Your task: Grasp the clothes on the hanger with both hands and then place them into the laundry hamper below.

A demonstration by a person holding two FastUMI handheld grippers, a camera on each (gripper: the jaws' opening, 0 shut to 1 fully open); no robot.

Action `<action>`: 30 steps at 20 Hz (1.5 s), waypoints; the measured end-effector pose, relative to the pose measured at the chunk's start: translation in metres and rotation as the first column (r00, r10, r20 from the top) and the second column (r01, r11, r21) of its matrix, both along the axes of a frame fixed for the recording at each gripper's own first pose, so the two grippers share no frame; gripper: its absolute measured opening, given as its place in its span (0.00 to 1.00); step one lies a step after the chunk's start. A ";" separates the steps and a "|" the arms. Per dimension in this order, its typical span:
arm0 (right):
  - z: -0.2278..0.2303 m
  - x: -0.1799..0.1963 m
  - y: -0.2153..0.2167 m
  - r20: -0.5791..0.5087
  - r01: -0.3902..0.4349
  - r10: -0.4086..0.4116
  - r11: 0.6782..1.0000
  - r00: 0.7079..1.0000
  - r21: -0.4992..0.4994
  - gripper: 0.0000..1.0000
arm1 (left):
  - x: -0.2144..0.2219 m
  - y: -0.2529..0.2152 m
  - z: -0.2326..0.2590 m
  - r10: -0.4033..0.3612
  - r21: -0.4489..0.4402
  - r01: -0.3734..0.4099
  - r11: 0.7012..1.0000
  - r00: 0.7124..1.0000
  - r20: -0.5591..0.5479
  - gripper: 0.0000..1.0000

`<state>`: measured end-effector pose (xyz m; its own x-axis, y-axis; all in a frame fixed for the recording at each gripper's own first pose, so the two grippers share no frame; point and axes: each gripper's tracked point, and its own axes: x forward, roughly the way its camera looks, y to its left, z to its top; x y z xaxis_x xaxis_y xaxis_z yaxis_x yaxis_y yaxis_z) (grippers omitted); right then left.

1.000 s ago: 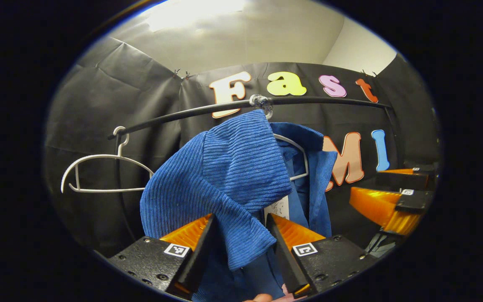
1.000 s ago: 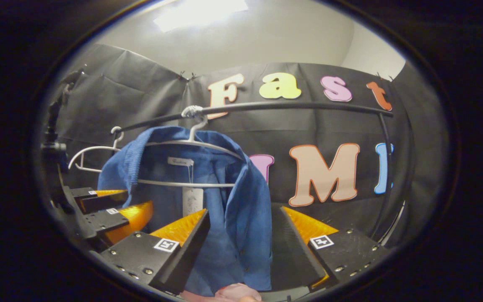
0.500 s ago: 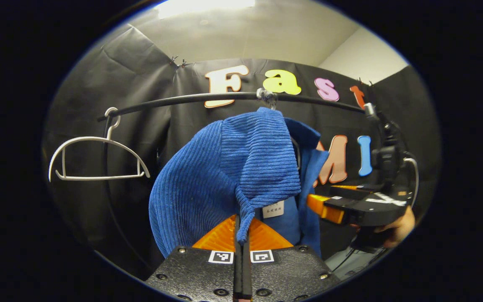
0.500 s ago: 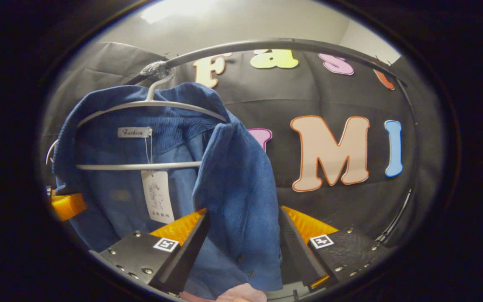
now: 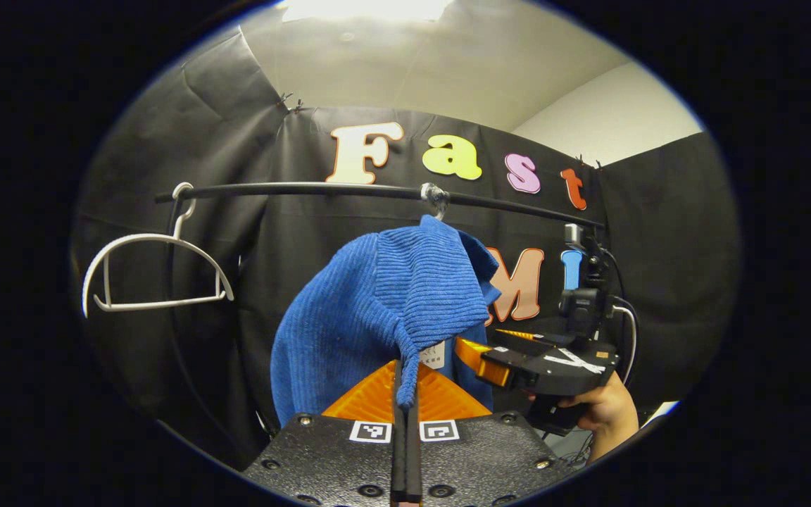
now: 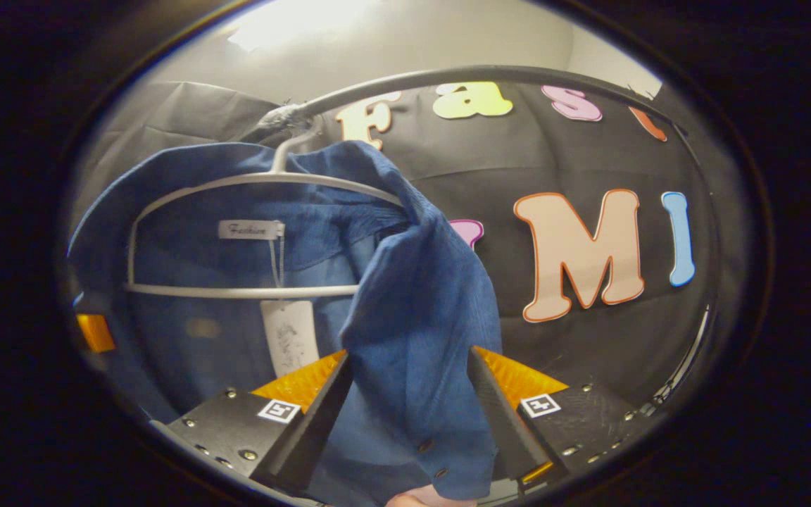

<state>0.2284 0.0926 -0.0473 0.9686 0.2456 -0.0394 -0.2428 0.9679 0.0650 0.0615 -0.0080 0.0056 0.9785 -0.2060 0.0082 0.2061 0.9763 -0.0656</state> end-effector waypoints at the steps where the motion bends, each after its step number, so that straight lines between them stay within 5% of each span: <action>1: 0.001 -0.003 0.004 0.008 -0.005 0.005 1.000 1.000 0.013 0.94 | -0.001 0.000 0.000 -0.009 0.000 0.009 1.000 1.000 -0.006 0.00; 3: 0.001 0.004 0.008 -0.004 -0.013 0.013 1.000 1.000 0.016 0.94 | -0.005 -0.002 -0.003 -0.038 0.002 0.038 0.999 0.999 -0.025 0.00; 4: -0.001 0.013 0.002 -0.023 0.017 -0.017 1.000 1.000 -0.001 1.00 | -0.007 0.000 -0.003 -0.049 0.007 0.049 0.999 0.998 -0.031 0.00; 8: -0.002 0.055 -0.049 -0.062 0.174 -0.175 0.985 0.983 -0.014 0.93 | -0.016 0.006 0.008 -0.140 -0.029 0.139 0.990 0.990 -0.023 0.00; 9: -0.007 0.064 -0.049 -0.084 0.156 -0.156 0.988 0.984 -0.001 1.00 | -0.018 0.010 0.012 -0.154 -0.043 0.153 0.987 0.988 -0.022 0.00; 15: -0.007 0.066 -0.061 -0.056 0.162 -0.164 0.986 0.985 -0.038 0.02 | -0.017 0.038 0.018 -0.147 0.037 0.148 0.988 0.989 -0.026 0.00; 19: 0.027 0.052 -0.086 0.077 0.261 -0.252 0.954 0.965 -0.150 0.00 | -0.018 0.062 0.039 -0.107 0.131 0.104 0.986 0.994 0.014 0.01; 23: 0.039 0.051 -0.102 0.127 0.342 -0.322 0.920 0.938 -0.191 0.00 | -0.011 0.093 0.062 -0.030 0.326 -0.002 0.946 0.995 0.092 0.00; 30: 0.057 0.071 -0.104 0.172 0.415 -0.386 0.891 0.906 -0.184 0.00 | -0.001 0.116 0.083 -0.022 0.276 0.000 0.961 0.997 0.077 0.00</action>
